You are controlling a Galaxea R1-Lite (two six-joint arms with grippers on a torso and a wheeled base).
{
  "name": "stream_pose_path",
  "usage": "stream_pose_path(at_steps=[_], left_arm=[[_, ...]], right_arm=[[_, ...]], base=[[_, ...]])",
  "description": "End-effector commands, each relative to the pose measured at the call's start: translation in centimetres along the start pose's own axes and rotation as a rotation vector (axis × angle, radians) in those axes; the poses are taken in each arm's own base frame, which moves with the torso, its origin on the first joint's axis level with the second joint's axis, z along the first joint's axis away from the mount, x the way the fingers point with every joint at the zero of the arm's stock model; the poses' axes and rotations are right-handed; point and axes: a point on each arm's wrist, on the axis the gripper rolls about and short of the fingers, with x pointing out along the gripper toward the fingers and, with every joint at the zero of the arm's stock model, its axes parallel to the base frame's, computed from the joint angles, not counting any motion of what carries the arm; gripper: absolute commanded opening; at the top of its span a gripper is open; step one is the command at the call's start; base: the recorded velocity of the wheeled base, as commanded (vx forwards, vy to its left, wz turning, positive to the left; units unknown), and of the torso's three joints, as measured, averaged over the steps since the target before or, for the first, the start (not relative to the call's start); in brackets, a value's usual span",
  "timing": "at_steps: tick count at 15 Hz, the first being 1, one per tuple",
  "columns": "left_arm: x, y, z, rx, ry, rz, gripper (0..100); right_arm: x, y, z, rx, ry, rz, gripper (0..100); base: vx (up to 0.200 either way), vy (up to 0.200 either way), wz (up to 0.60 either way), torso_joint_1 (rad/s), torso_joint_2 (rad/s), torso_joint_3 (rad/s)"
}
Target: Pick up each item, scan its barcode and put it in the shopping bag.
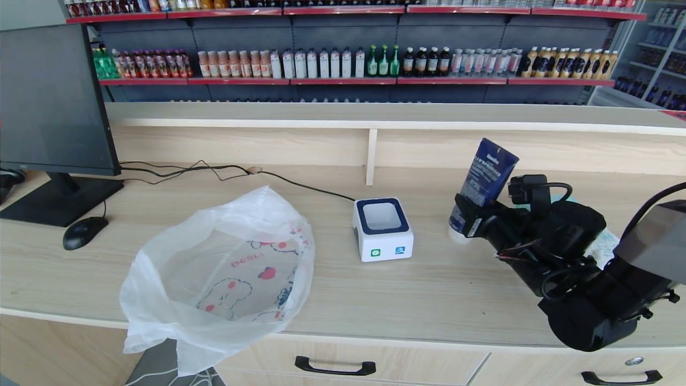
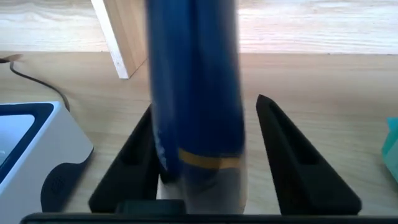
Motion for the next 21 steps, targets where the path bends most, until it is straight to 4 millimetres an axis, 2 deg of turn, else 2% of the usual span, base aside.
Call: stream_pose_path(at_steps=[1,13,16,19,21], left_arm=[[0.0,0.0,0.0,0.000,-0.001,0.000,100],[0.0,0.0,0.0,0.000,-0.001,0.000,100],[0.0,0.0,0.0,0.000,-0.001,0.000,100],[0.0,0.0,0.0,0.000,-0.001,0.000,100],[0.0,0.0,0.0,0.000,-0.001,0.001,100]], right_arm=[[-0.1,0.0,0.4,0.004,-0.010,-0.001,0],[-0.4,0.1,1.6,0.006,-0.044,0.002,0],[-0.8,0.4,2.7,0.011,-0.071,0.012,0],[-1.6,0.5,3.8,0.015,-0.092,0.019,0],[-3.6,2.0,5.3,0.024,-0.110,0.074,0]], base=[[0.000,0.000,0.00,0.000,0.00,0.000],[0.000,0.000,0.00,0.000,0.00,0.000],[0.000,0.000,0.00,0.000,0.00,0.000],[0.000,0.000,0.00,0.000,0.00,0.000],[0.000,0.000,0.00,0.000,0.00,0.000]])
